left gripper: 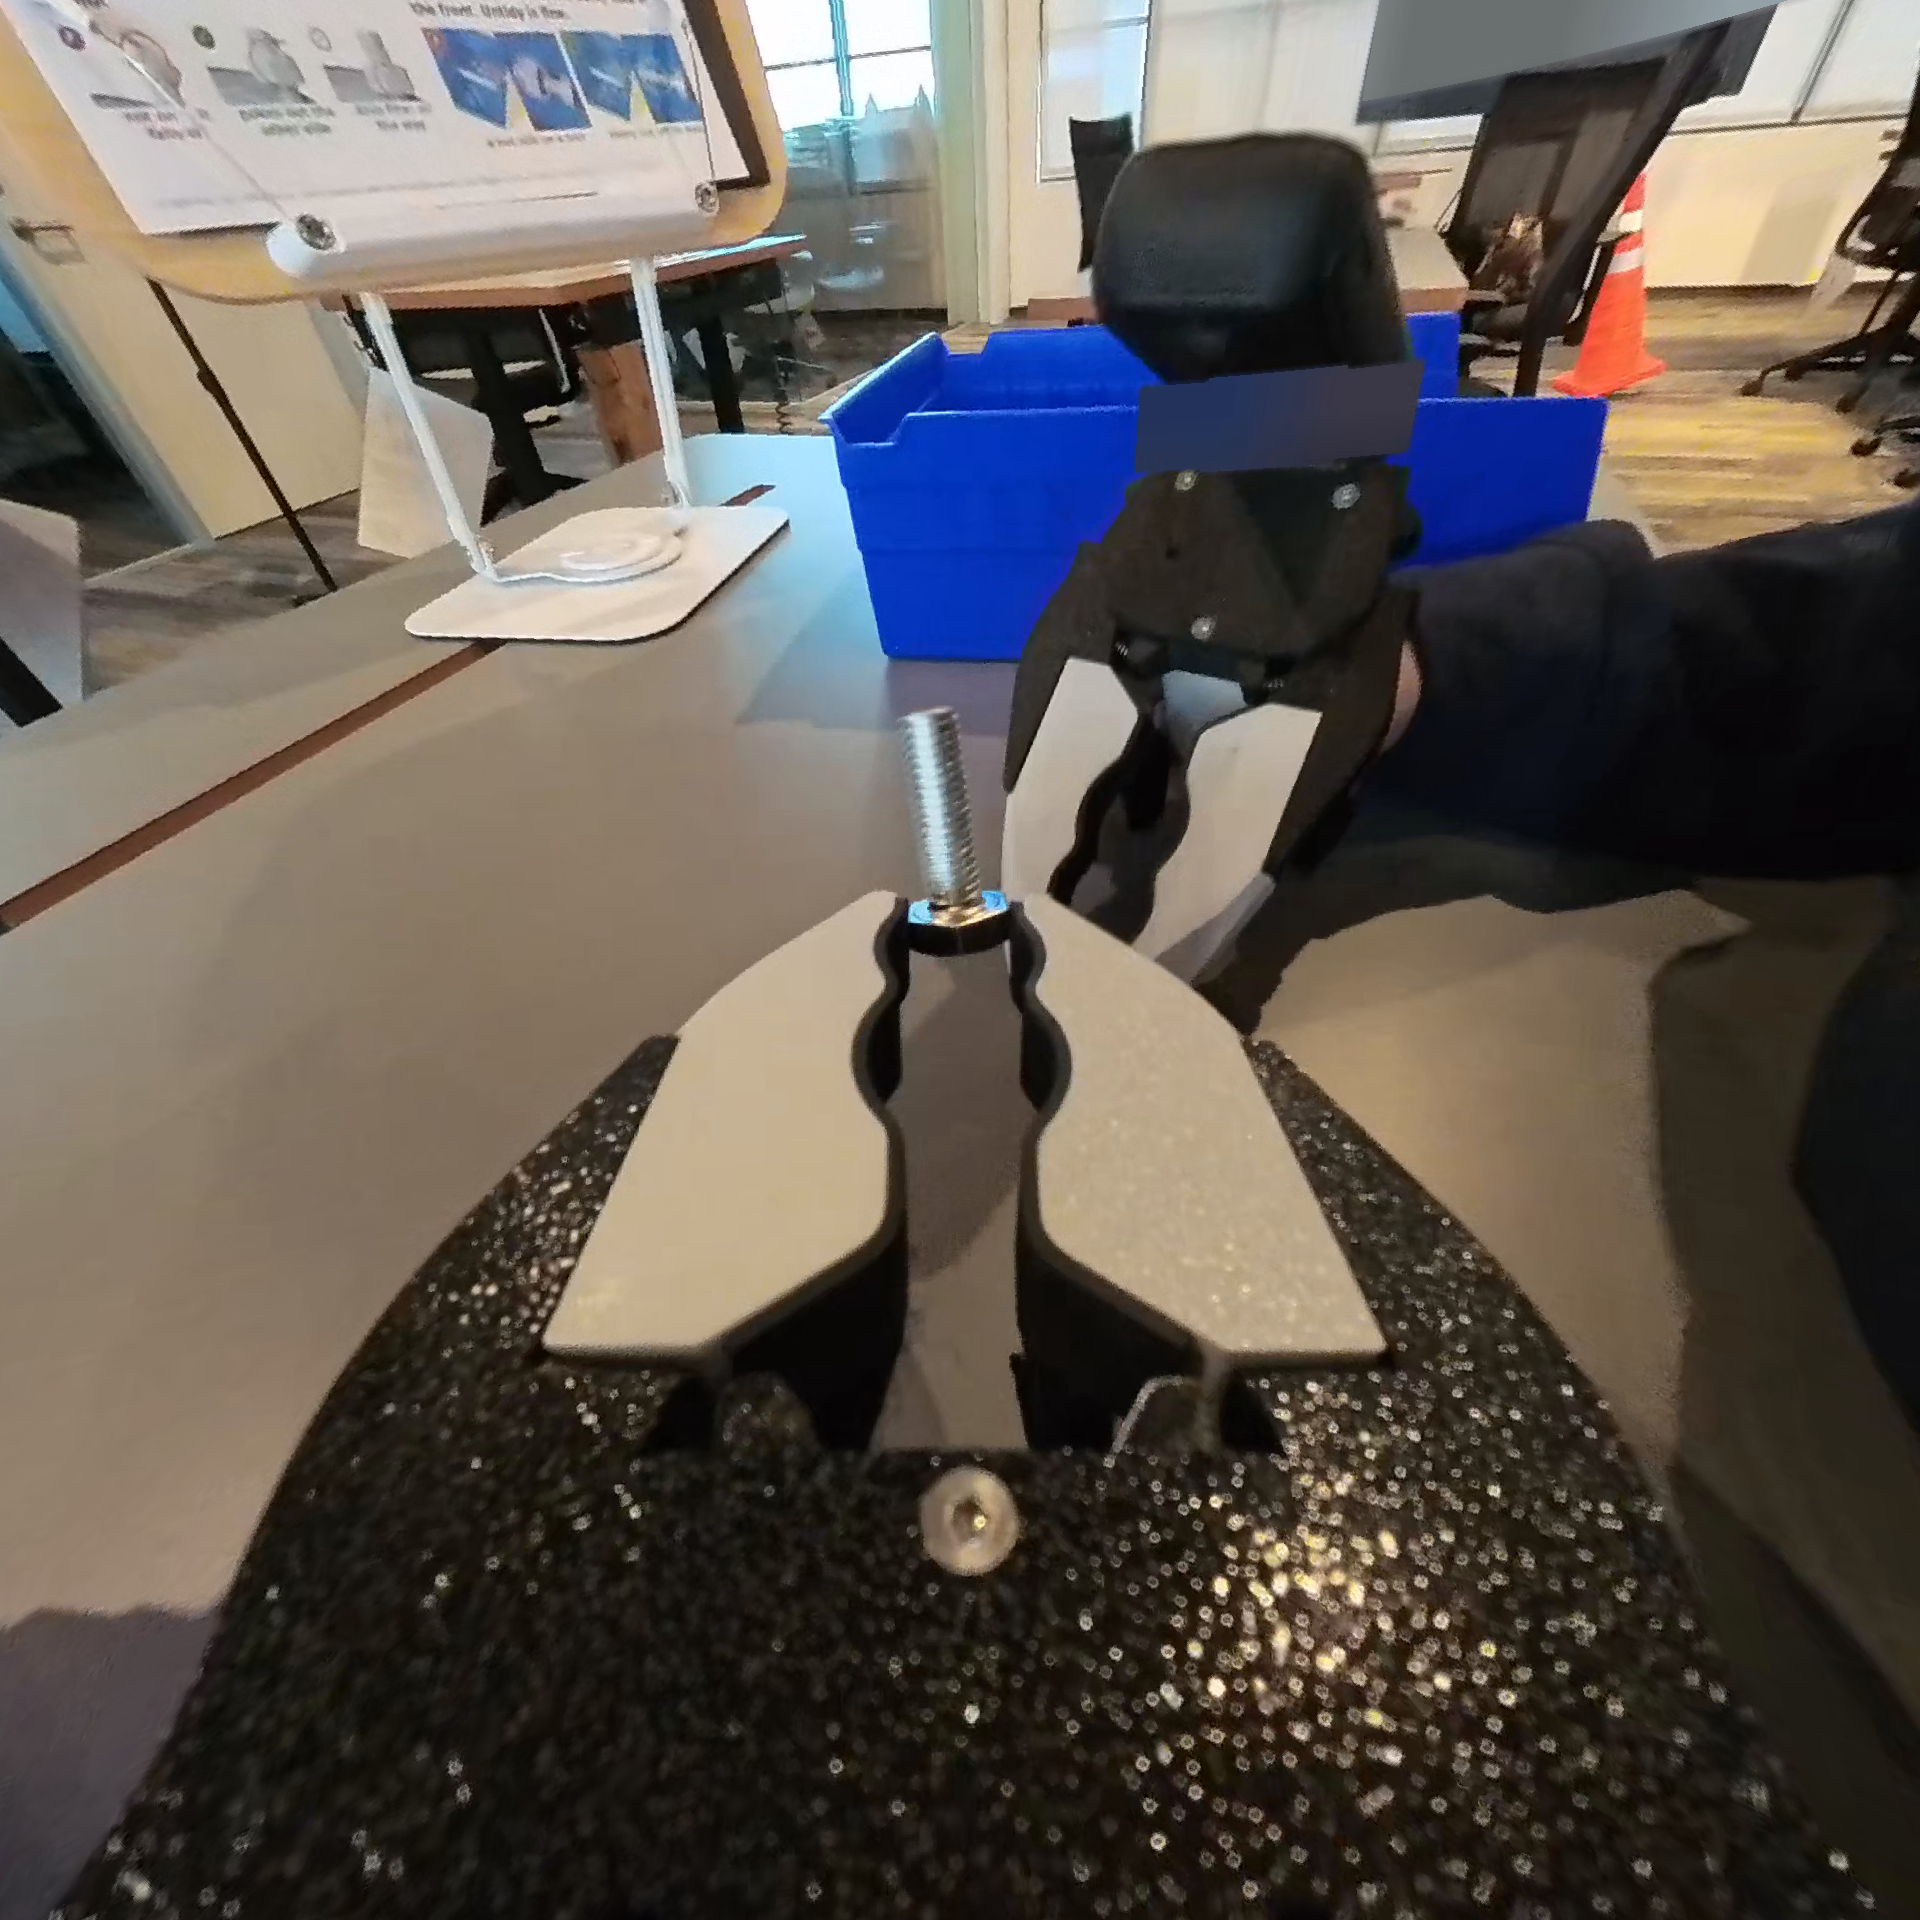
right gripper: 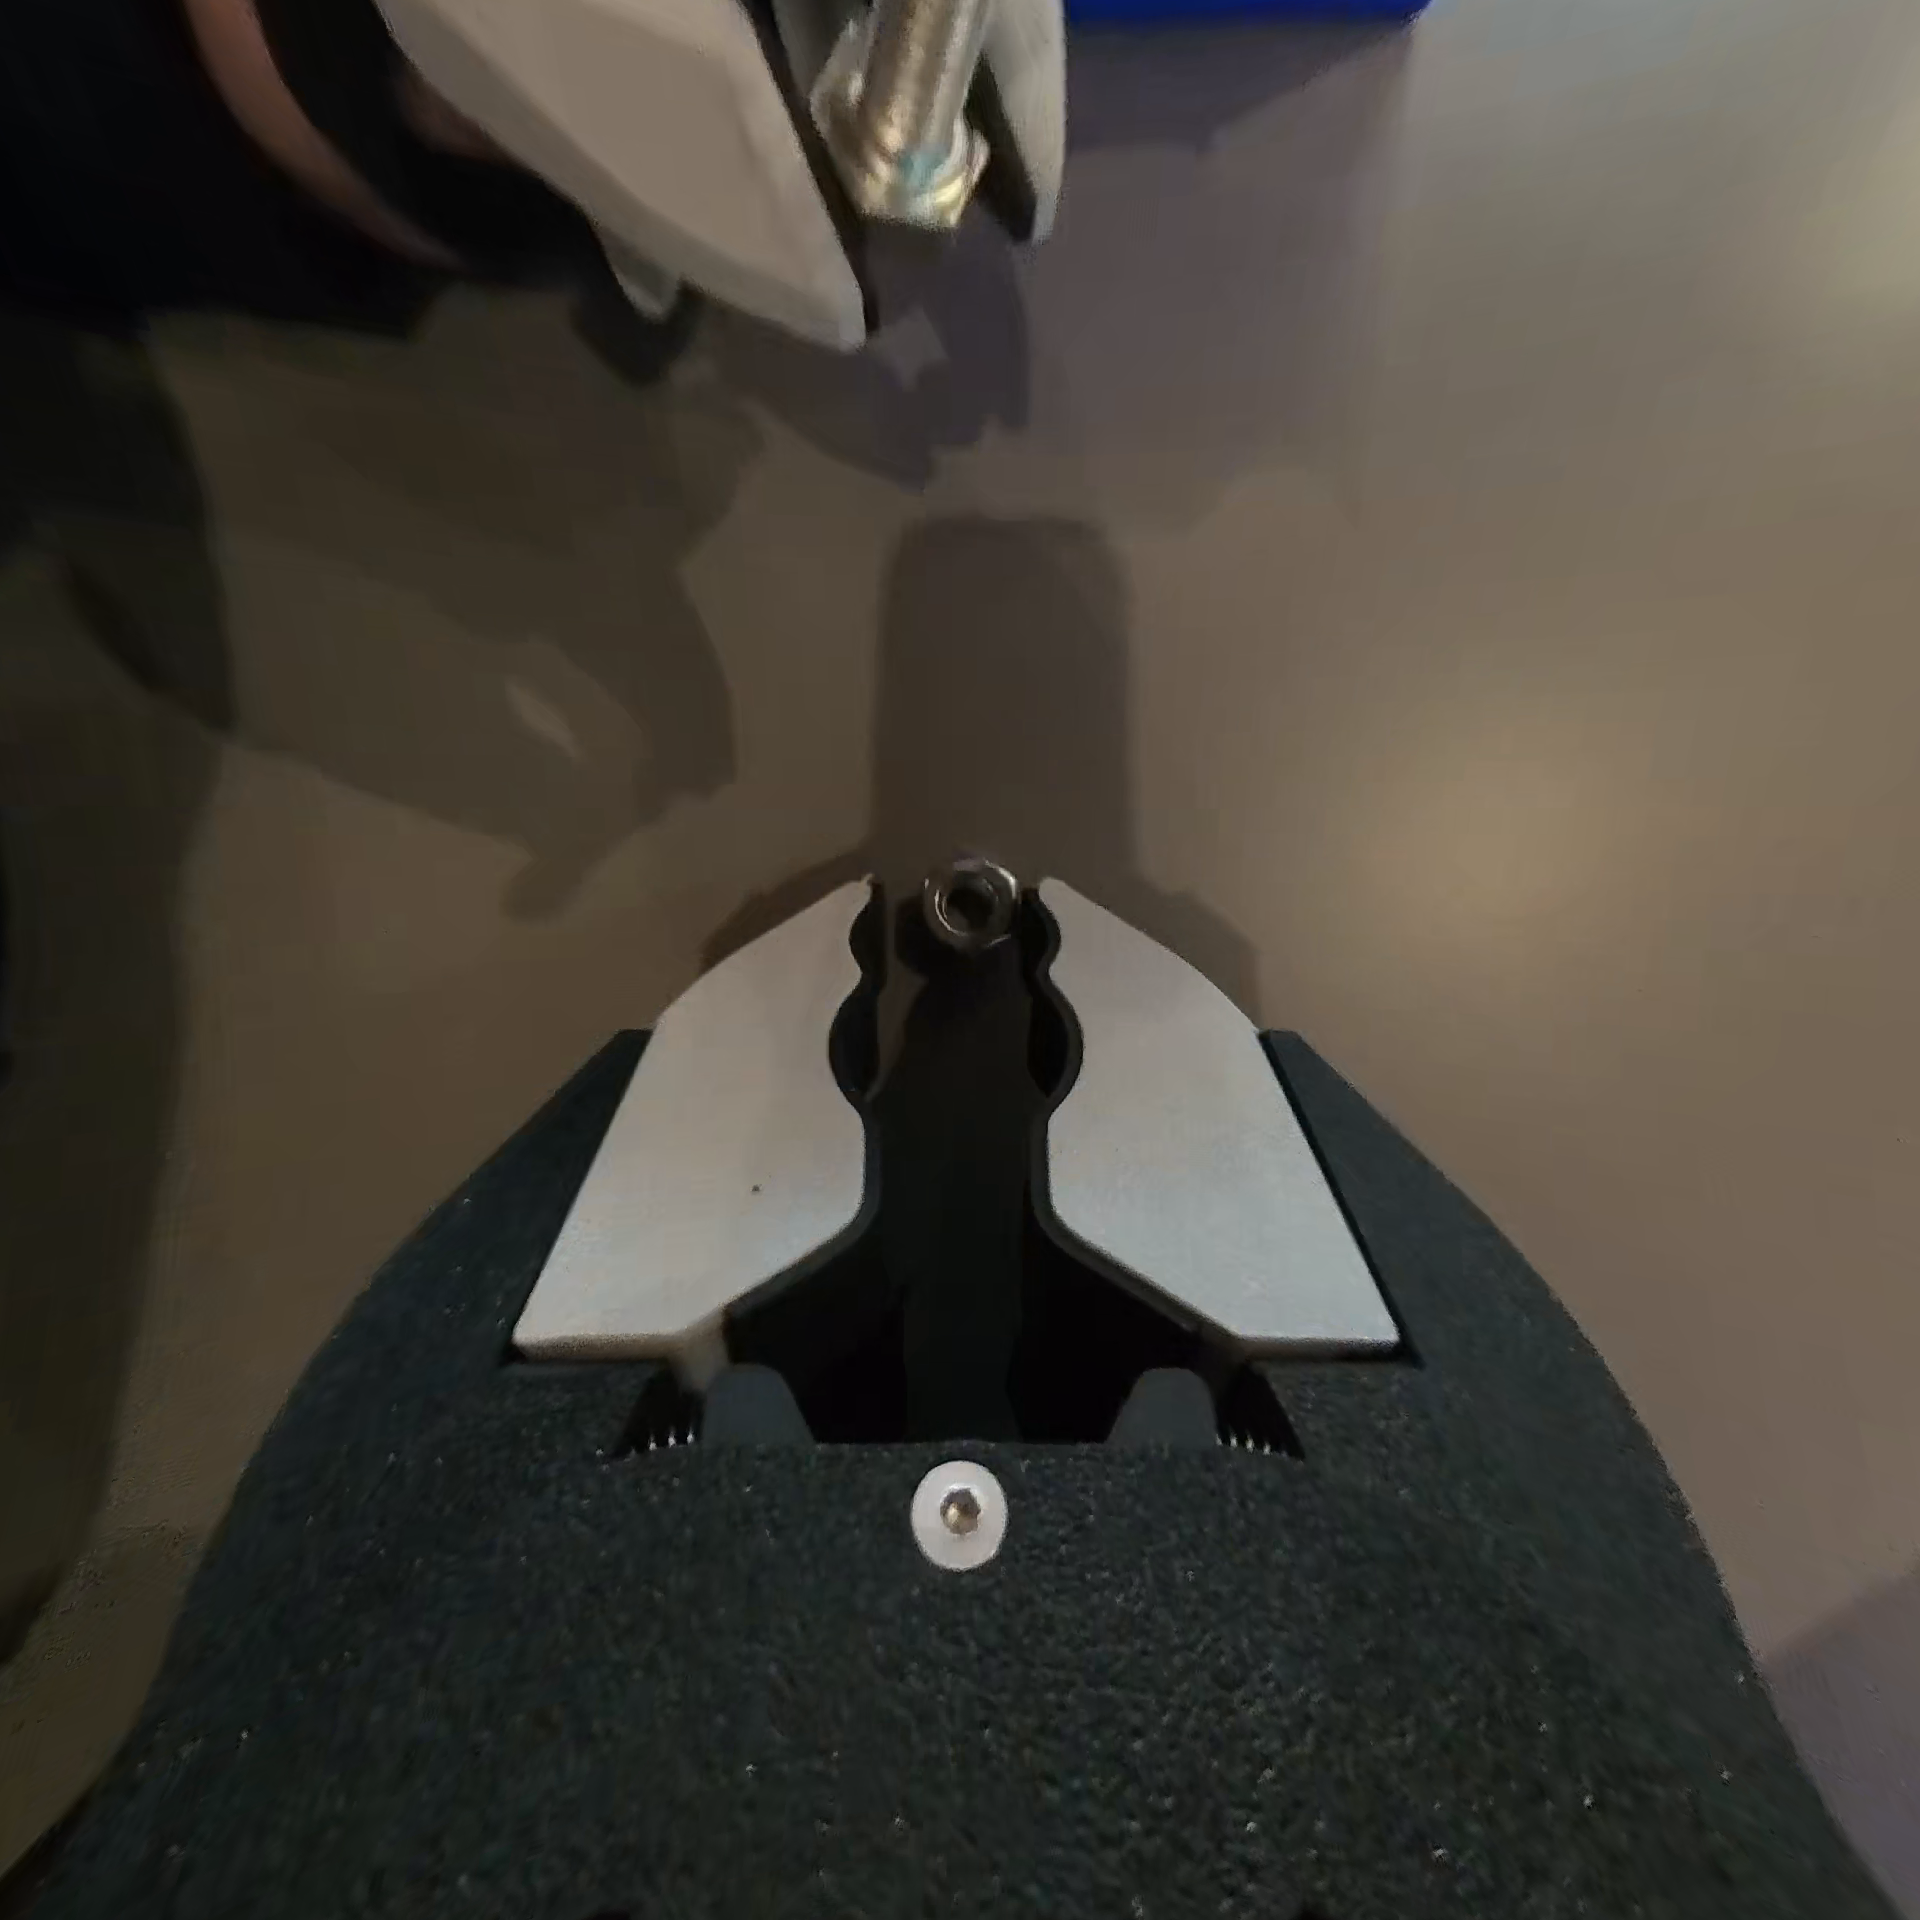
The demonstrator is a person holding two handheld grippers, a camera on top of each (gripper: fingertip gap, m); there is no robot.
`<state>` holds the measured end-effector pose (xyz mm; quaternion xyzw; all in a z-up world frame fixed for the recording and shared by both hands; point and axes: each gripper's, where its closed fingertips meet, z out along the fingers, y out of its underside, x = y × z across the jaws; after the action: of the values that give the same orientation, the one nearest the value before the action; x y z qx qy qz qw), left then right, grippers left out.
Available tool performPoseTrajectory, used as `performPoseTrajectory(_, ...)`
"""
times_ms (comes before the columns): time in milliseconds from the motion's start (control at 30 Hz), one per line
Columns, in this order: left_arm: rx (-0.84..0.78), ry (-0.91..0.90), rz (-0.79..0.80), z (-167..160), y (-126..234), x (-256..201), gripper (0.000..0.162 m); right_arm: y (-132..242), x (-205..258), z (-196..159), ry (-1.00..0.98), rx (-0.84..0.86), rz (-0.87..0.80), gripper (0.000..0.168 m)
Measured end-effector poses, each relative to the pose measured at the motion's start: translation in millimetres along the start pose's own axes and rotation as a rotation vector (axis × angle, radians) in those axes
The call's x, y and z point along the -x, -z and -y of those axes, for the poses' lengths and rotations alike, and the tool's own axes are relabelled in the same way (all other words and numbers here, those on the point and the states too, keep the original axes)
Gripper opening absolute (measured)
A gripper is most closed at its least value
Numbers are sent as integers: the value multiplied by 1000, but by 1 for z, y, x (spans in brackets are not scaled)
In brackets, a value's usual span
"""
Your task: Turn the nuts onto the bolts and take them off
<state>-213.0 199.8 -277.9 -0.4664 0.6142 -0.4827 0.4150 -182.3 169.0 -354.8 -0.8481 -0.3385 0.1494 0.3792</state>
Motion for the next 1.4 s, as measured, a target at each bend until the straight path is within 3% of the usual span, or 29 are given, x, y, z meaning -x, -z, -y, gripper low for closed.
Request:
performPoseTrajectory(233, 9, -6, -56, -1, -2, -10, 17, 8, -14, 9, 14, -33, -96, 18)
performPoseTrajectory(400, -8, 10, -186, 2, -2, -27, 17, 57, -5, 69, -22, -410, -20, 18)
performPoseTrajectory(500, 9, -10, -256, 0, -2, -38, 17, 73, 15, 89, 25, -497, 96, 18)
performPoseTrajectory(767, -22, 24, -413, 4, 7, -56, 17, 65, 46, 99, 149, -412, 307, 18)
performPoseTrajectory(1100, -27, 3, -474, 4, 11, -64, 17, 62, 55, 98, 151, -369, 455, 18)
performPoseTrajectory(1267, -36, 47, -405, 5, 8, -53, 17, 58, 44, 103, 92, -372, 373, 18)
performPoseTrajectory(1400, -19, 76, -273, 3, 4, -35, 17, 51, 28, 108, -87, -356, 240, 18)
